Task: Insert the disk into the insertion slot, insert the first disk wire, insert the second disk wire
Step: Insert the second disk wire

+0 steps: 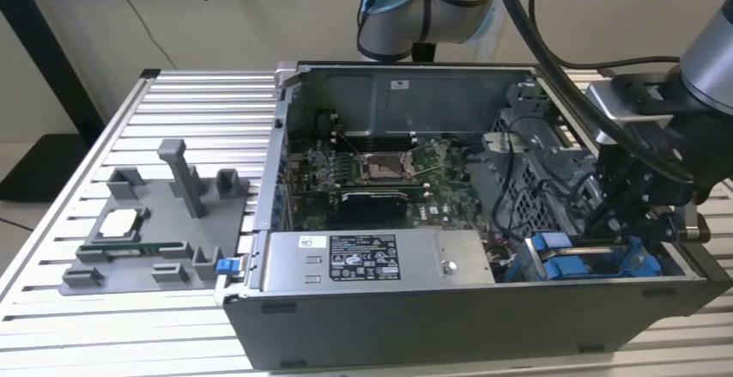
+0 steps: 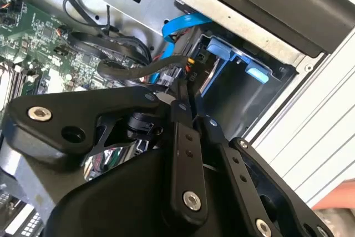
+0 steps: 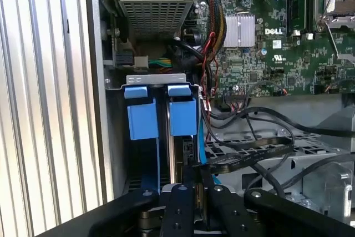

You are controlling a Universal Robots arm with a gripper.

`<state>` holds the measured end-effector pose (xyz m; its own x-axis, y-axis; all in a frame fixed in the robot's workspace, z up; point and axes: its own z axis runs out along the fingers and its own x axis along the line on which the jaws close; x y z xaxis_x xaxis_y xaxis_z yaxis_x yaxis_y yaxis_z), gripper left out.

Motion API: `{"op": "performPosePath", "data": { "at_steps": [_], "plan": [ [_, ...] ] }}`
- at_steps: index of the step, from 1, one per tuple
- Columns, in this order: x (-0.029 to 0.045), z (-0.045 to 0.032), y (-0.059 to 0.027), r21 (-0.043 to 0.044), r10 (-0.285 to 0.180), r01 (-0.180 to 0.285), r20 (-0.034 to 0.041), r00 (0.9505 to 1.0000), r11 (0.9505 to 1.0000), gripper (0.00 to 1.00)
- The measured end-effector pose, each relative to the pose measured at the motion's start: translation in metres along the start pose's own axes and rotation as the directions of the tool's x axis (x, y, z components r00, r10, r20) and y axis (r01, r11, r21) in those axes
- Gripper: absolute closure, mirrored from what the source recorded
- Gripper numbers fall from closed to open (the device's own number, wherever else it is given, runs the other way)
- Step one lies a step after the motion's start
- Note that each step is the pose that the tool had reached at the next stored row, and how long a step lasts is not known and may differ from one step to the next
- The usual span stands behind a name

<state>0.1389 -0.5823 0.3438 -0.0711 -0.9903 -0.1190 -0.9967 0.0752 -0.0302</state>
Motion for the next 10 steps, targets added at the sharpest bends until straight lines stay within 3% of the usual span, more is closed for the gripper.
{"op": "performPosePath", "data": {
  "at_steps": [10],
  "plan": [
    [-0.0001, 0.0013, 0.0001, 0.0113, -0.001, 0.001, 0.0007, 1.0000, 0.9999, 1.00]
  ]
}}
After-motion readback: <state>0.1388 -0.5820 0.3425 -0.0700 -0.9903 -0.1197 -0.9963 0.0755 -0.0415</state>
